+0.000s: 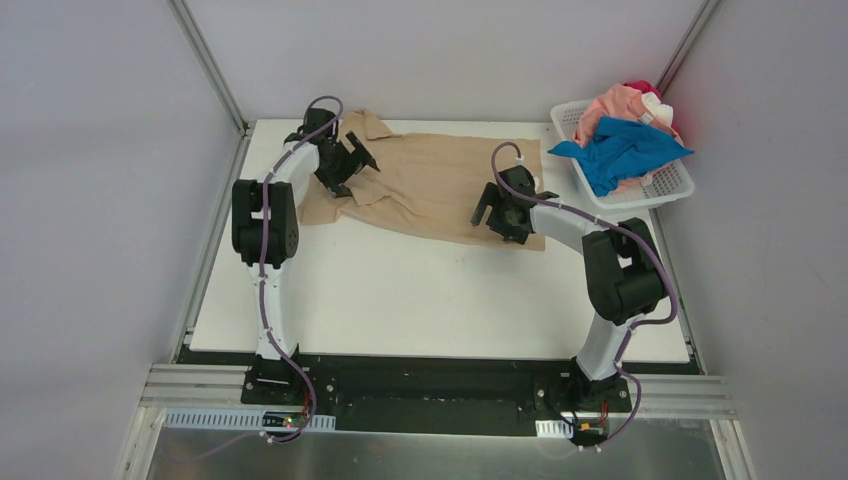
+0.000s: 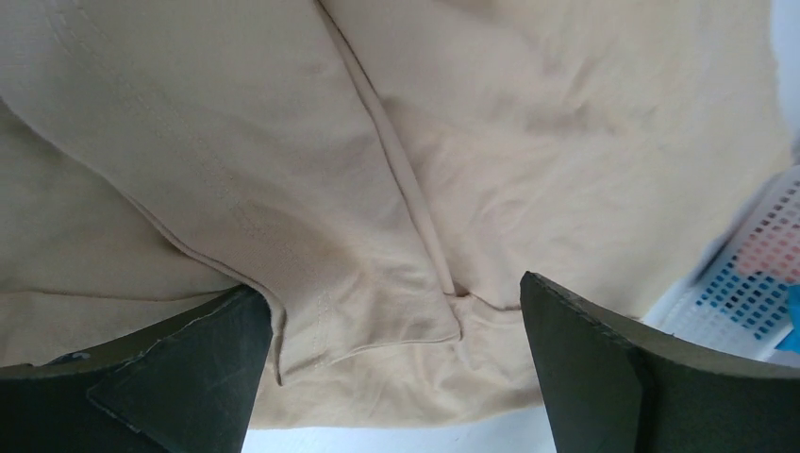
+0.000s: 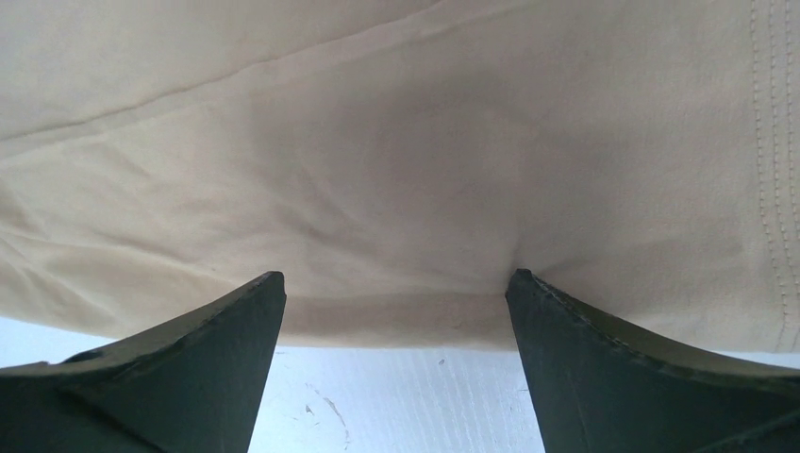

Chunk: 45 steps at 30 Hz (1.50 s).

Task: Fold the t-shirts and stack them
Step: Fold the flattened tshirt in 1/3 of the way

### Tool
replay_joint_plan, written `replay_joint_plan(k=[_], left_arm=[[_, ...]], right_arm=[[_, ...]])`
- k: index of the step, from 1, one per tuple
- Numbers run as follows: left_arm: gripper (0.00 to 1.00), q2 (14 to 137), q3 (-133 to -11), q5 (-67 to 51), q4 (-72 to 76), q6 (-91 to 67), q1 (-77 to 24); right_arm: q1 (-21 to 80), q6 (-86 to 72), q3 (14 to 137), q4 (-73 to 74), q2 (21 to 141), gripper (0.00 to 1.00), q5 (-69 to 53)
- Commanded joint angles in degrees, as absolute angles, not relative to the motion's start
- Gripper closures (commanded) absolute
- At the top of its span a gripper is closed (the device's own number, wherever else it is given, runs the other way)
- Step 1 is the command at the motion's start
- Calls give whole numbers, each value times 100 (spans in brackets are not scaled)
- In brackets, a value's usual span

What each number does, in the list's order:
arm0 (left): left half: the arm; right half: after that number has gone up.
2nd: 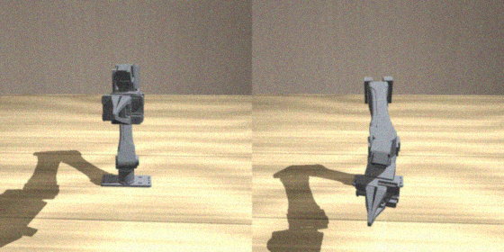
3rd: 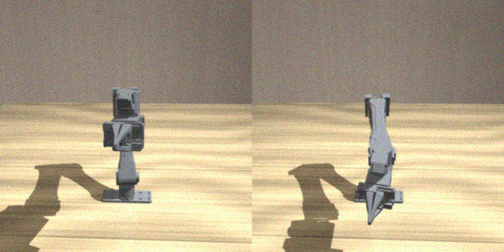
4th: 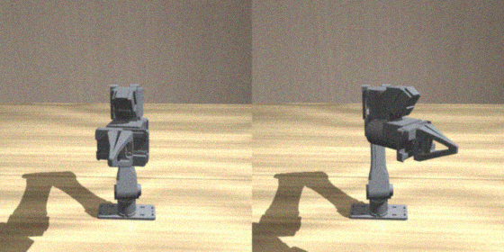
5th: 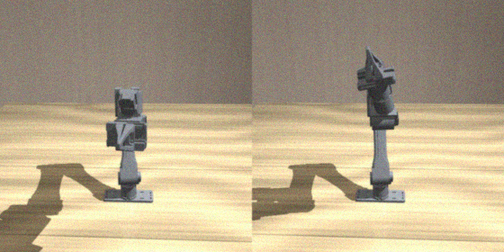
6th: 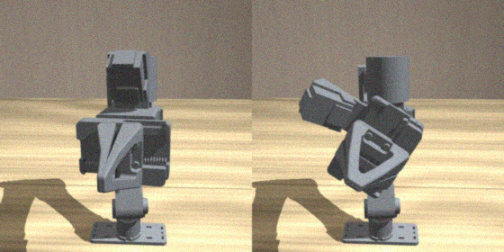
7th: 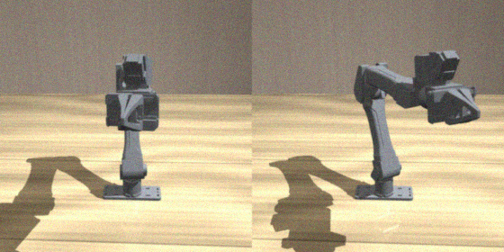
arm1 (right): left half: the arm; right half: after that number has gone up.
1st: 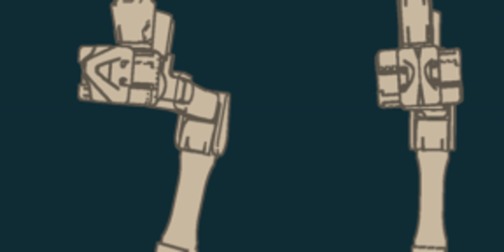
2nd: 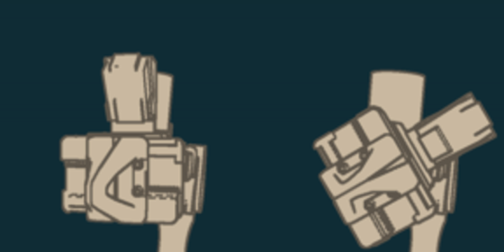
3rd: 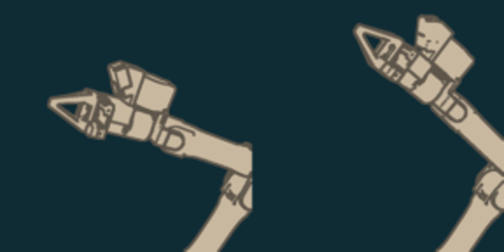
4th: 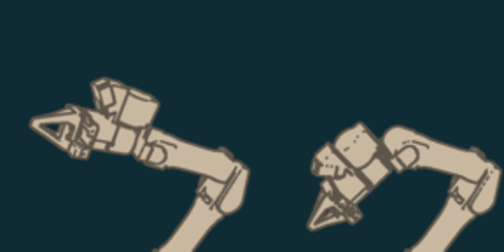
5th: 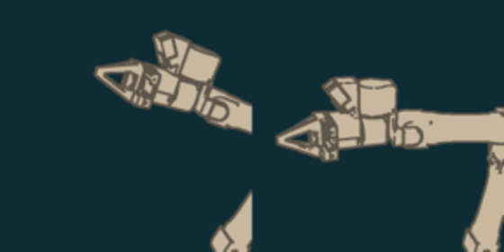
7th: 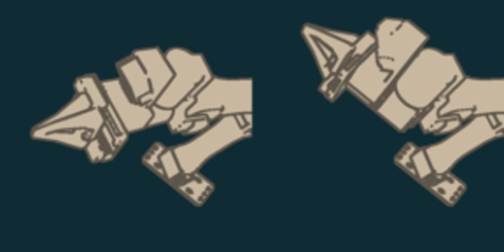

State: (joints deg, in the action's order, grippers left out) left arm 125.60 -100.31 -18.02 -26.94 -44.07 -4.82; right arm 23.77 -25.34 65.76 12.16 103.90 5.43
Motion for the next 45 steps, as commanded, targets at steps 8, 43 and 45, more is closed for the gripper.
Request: replay_joint_plan(k=[8,43,45], left_arm=[[1,13207,-11458,-2243,-2417,-4561,-499],[7,8715,-4920,-221,-1984,-4655,-862],[10,8638,-5040,-148,-1979,-4645,-896]], right_arm=[[2364,-2299,6581,1515,10328,8,1014],[3323,-2516,4880,1758,9019,9,357],[3329,-2544,4850,1716,8932,9,367]])
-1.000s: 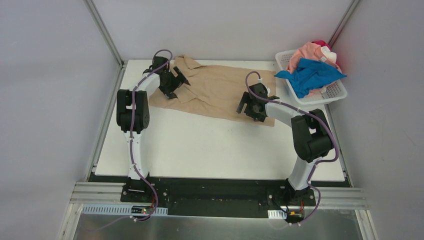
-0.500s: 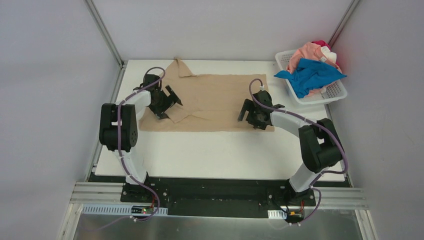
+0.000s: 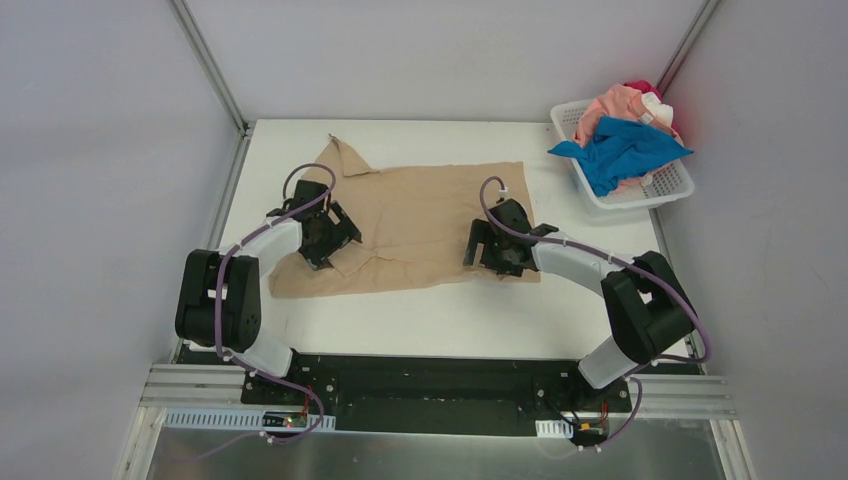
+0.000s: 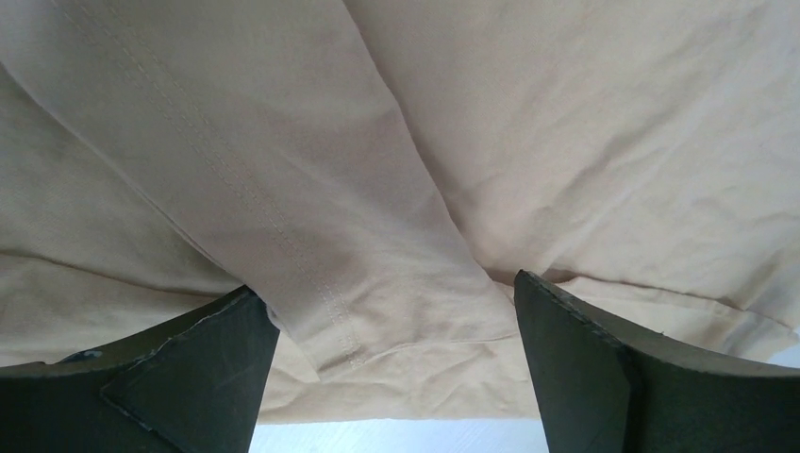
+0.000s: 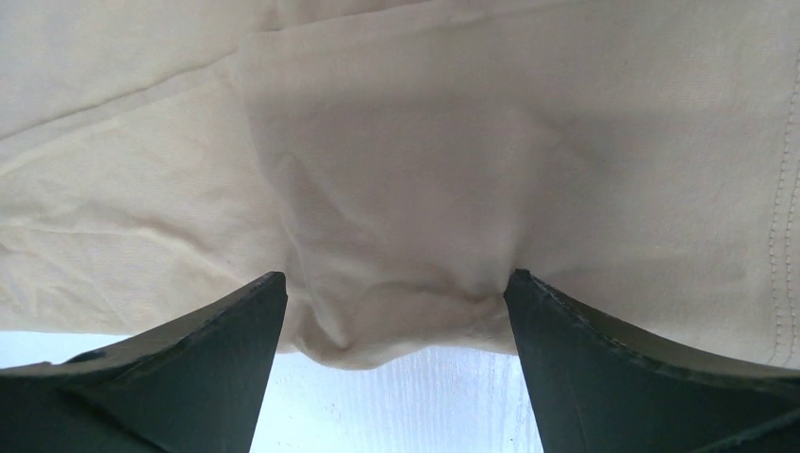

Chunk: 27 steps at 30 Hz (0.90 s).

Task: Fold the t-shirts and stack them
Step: Fold the flattened tshirt in 1/3 of the way

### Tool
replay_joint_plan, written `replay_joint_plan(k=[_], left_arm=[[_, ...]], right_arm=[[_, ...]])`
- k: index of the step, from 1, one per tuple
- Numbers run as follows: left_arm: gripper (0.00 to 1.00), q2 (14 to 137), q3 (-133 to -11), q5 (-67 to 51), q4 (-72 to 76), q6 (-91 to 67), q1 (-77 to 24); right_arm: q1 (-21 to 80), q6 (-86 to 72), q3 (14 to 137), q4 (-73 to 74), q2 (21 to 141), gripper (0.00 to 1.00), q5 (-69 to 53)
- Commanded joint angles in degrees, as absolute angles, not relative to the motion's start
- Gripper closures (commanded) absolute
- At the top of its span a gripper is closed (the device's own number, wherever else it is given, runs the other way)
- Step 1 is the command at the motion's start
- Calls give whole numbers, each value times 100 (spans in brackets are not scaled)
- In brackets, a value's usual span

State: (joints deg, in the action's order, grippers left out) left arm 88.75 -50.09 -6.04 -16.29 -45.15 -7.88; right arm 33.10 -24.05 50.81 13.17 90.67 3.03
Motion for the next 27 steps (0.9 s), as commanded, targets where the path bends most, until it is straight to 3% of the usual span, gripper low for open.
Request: replay_joint_plan(k=[1,12,16,19,21,27], left_arm=[[12,8624,-5101,-123,-1978,-4642,-896],[36,9006,-5746,-279,-1983,-4565,-944],[54,9320,-5994,-289,-1987,-4416,-959],[74,9644,-6185,-640,-1988,-4264,-958],[100,9789,-6262,-903,-1983,-4134,-962],[100,10176,-6646,-986,-1980,-3859,-1022]], right_arm=[[3329,-2538,4839,1705,8918,9,369],[3329,-2510,4872,1888,8717,9,702],[3328,-2504,4882,1896,8690,9,769],[3328,-2460,4919,1951,8688,9,799],[3322,-2439,4939,2036,8675,9,865],[3316,-2417,4893,2054,8584,9,1049]])
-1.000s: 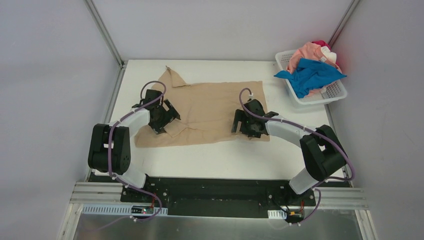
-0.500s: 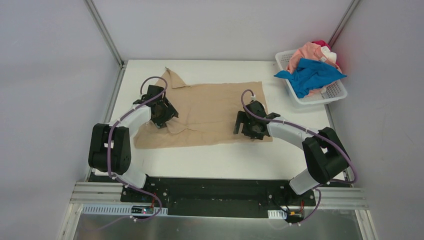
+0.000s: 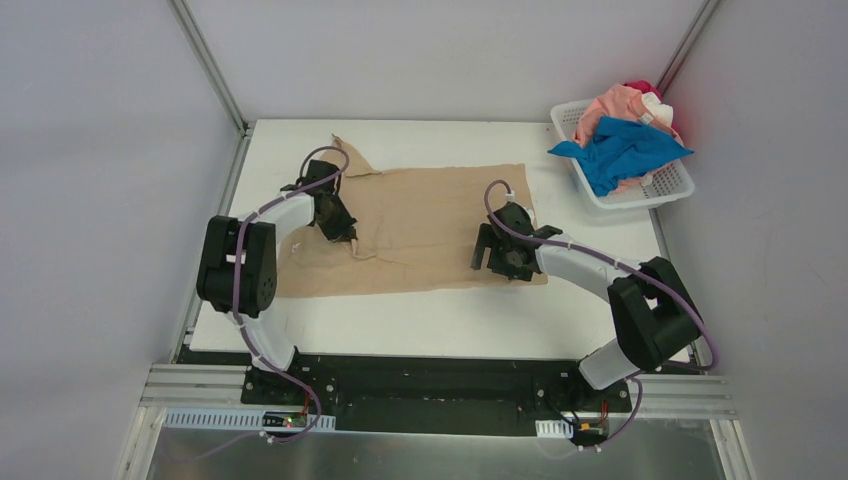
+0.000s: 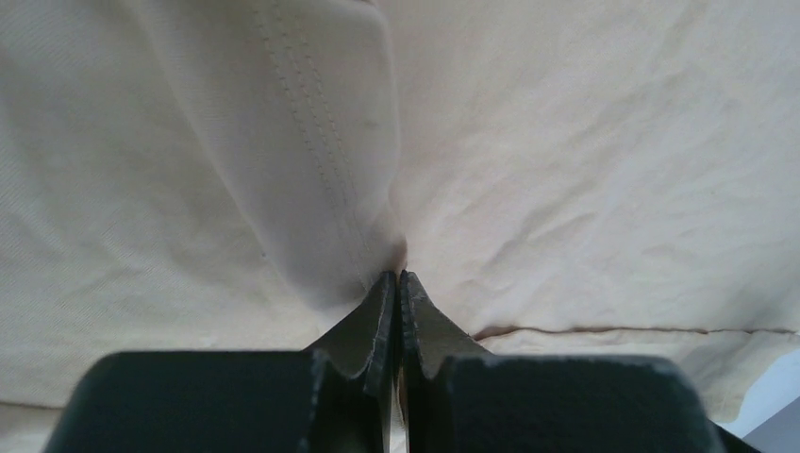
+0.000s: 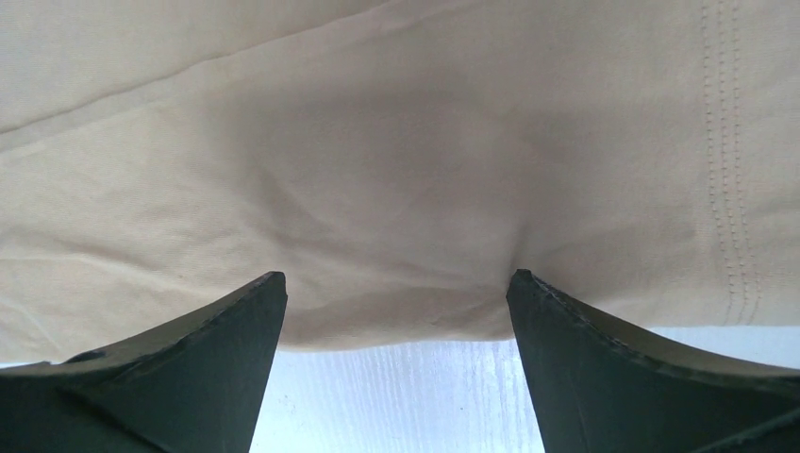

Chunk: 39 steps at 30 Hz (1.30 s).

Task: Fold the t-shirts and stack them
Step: Fold the flattened tshirt in 1/3 of the way

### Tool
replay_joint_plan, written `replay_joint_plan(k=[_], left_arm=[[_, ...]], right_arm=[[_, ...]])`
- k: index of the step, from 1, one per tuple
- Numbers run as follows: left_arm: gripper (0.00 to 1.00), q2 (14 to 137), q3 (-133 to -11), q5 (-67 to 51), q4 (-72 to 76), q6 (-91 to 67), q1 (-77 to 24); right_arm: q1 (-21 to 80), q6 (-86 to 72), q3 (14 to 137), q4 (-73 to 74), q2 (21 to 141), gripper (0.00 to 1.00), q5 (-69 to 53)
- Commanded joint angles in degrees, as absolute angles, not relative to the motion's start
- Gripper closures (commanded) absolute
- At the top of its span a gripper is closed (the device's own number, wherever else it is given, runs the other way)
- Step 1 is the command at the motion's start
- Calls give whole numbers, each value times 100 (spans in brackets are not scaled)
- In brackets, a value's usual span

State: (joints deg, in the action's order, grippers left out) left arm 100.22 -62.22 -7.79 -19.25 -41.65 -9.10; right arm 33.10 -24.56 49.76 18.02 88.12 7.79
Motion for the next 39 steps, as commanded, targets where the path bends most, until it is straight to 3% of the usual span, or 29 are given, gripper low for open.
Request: replay_joint_plan(k=[1,11,14,18,21,23,25,26,28,30,32,33,39], left_arm=[[100,10223,-6732,-927,-1982,-3832,-1075],[100,10775,-7352,-492,-1983,-4070,-1227],[80,10938,-7597,-562,-1987,-4017,-1268],[77,11053,-7972,-525,-2022,-4012,-1389],[82,11047,-8121,-122,-2237,-4140,-1424],[93,11010,-8223,404,-2453,-4268,-1424],[91,10971,-8373,559,-2677,-4242,-1424],[84,10894,-8393,553,-2714,-4199,-1424],[44,10659,-8280,556,-2742,-4162,-1424],[21,10326,-8004,542,-2742,-4106,-1429],[6,9908,-7641,555,-2742,-4052,-1426],[2,9668,-7400,543,-2739,-4030,-1425],[1,8685,-6068,-555,-2460,-3956,-1433]], right_arm=[[3320,-2426,4900,2051,8573,9,1052],[3314,-2516,4908,2115,8494,9,1207],[3308,-2570,4889,2156,8407,8,1264],[3308,-2670,4832,2162,8238,8,1355],[3308,-2720,4793,2239,8058,8,1420],[3306,-2733,4800,2343,7924,8,1565],[3308,-2727,4804,2433,7739,8,1662],[3308,-2720,4798,2458,7660,7,1651],[3311,-2696,4763,2474,7504,6,1564],[3305,-2654,4734,2441,7400,5,1398],[3310,-2606,4710,2418,7335,5,1304],[3311,-2592,4707,2432,7314,5,1320],[3273,-2525,4700,2414,7280,2,1586]])
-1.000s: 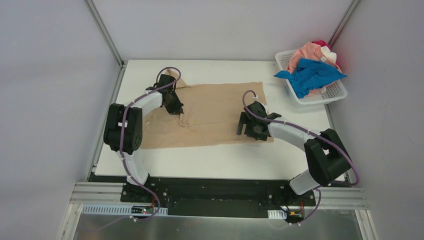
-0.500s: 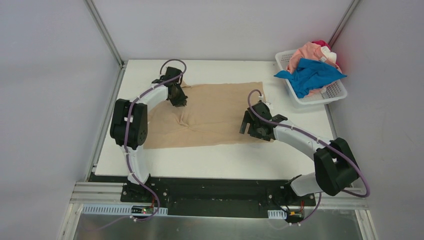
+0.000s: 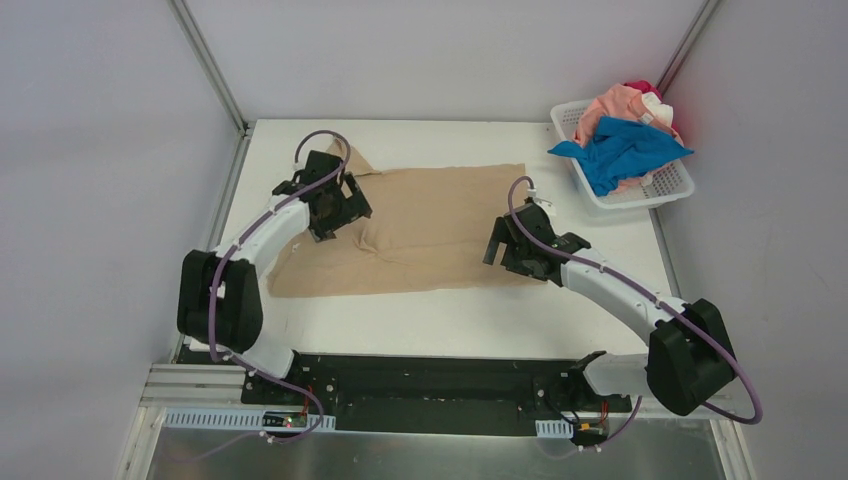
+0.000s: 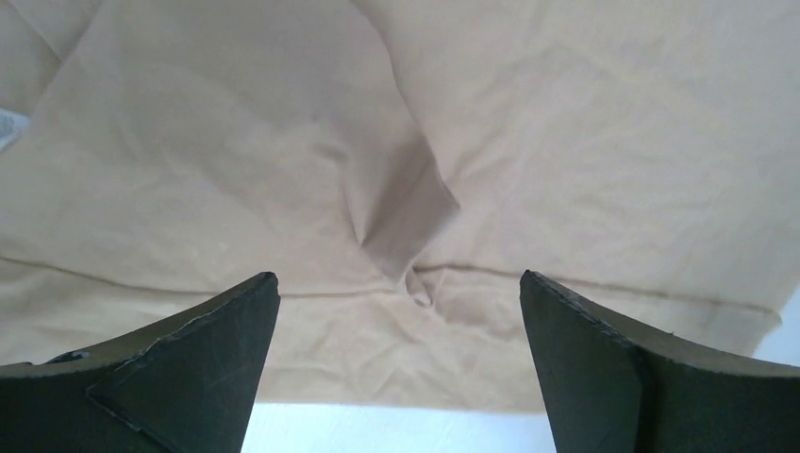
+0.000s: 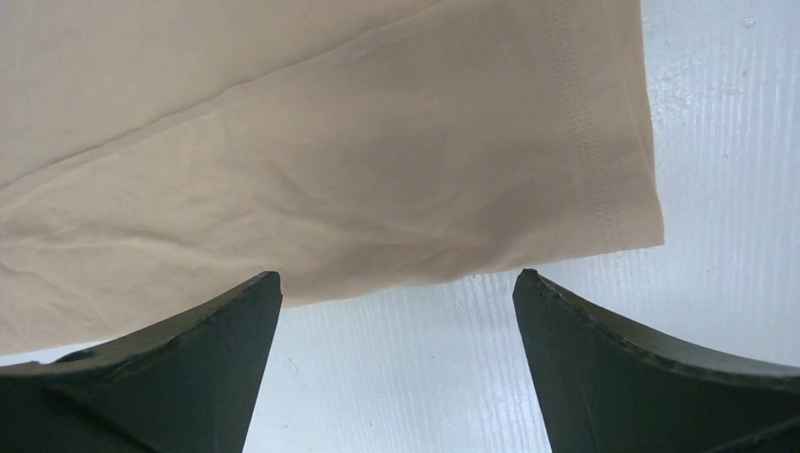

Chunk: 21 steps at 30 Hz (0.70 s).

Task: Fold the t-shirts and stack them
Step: Fold the flattened tshirt in 1/3 of the way

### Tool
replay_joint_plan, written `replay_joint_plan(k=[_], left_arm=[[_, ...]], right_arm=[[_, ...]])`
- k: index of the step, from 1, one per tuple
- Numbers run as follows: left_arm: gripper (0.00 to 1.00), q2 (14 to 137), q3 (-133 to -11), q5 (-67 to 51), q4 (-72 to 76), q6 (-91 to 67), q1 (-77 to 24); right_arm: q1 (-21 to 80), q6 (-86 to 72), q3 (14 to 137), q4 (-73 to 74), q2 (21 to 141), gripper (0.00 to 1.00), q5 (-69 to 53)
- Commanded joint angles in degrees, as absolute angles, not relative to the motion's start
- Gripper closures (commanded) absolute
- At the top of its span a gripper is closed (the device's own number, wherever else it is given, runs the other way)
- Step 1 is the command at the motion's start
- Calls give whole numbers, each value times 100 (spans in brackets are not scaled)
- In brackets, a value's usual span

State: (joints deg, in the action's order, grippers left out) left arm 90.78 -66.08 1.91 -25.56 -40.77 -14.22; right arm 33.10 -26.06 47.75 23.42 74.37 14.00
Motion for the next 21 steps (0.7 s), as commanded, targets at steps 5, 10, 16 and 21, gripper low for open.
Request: replay_joint_plan(k=[5,10,16,21], left_arm=[[1,8979,-5789,-1268,-1902,-4084,-1462],[1,9835,-6511,-1610,-1473,-4139,-1551],[1,10892,-7849,-2002,-1415,-4166,-1599],[1,11109,-8073,-2108,-1424,-4172,-1599]], right_arm=[[3238,-2503,4693,2310,7325,2,1513],[3226,-2487,4597,2267,7204,2,1579],[3189,-2492,4545,2288,7043,2,1711],[3139,-2586,4565,2304,7024,2,1889]])
